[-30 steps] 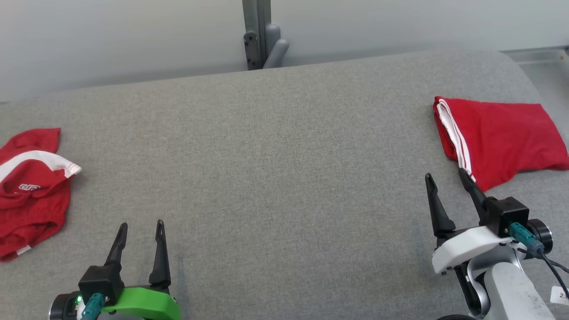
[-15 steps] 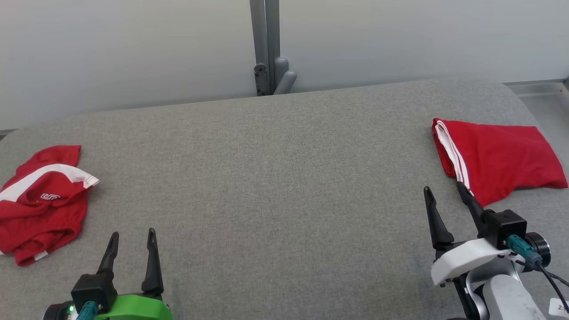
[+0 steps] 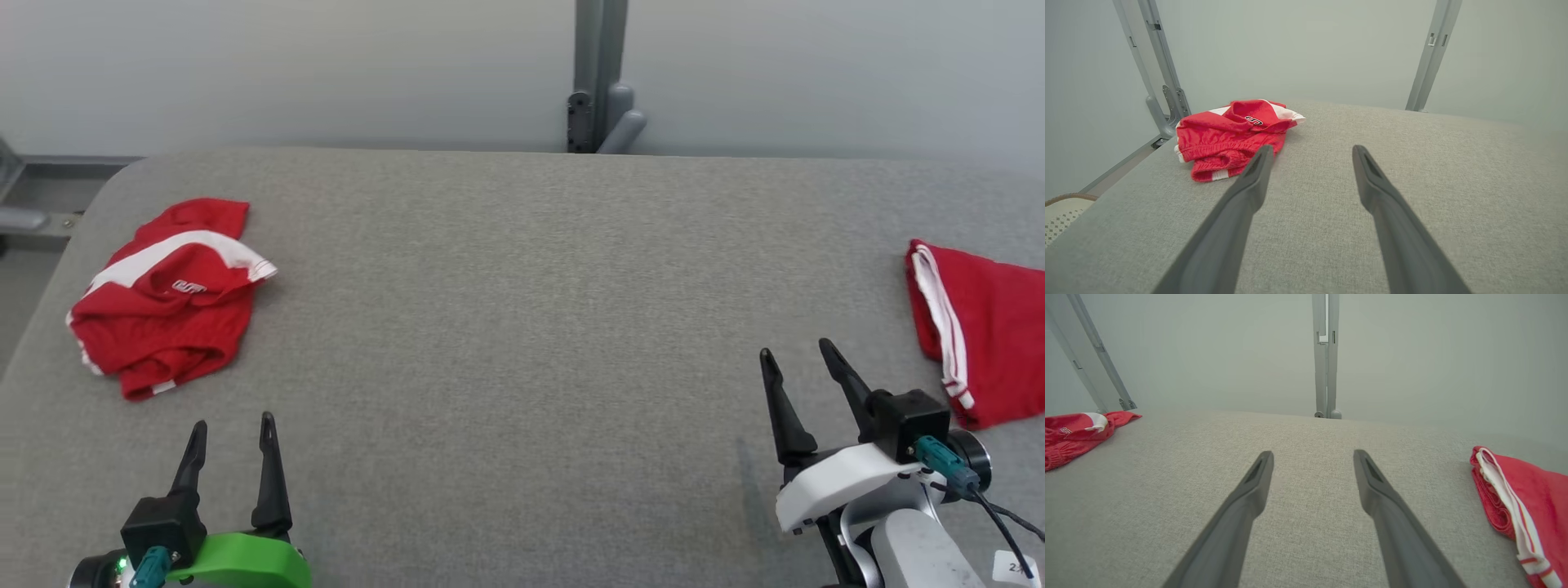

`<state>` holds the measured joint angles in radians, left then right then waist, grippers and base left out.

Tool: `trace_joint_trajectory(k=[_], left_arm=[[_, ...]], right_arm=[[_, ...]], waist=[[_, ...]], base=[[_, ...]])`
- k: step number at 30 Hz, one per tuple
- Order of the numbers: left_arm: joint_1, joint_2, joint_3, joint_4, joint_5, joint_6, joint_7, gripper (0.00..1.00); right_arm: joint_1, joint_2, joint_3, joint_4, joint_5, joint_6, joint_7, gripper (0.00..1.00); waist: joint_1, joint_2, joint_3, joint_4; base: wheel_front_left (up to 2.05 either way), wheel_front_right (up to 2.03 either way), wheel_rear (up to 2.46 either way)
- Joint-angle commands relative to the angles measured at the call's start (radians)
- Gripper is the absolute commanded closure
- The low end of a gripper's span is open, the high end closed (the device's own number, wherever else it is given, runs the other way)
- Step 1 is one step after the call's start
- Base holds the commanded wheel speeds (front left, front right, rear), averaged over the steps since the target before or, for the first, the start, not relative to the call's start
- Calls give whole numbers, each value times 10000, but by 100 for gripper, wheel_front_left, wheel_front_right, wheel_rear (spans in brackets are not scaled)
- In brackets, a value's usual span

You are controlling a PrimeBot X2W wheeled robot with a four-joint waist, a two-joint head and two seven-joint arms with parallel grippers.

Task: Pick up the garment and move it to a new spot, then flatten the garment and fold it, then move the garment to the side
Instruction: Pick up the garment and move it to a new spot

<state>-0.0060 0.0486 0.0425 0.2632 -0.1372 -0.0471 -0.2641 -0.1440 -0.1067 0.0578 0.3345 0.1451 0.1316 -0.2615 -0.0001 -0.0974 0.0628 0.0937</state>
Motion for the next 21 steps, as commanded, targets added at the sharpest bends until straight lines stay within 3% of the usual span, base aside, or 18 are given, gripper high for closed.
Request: trace_joint_trajectory(k=[1, 6, 11, 21], left_arm=[[-2, 39, 127, 33, 71, 30, 7, 0], [223, 39, 392, 61, 139, 55, 7, 0], [477, 31, 646, 110, 176, 29, 7, 0], [599, 32, 803, 207, -151, -99, 7, 0]], right_arm=[[-6, 39, 113, -11, 60, -20, -16, 0], [-184, 84, 452, 24, 33, -20, -16, 0], [-321, 113, 647, 136, 88, -20, -16, 0], [-512, 88, 850, 263, 65, -20, -16, 0]], waist=[[1, -1, 290, 1598], [1, -1, 321, 3048], [1, -1, 327, 4073], [1, -1, 542, 4262]], base=[[0, 0, 0], [0, 0, 0], [0, 0, 0], [0, 0, 0]])
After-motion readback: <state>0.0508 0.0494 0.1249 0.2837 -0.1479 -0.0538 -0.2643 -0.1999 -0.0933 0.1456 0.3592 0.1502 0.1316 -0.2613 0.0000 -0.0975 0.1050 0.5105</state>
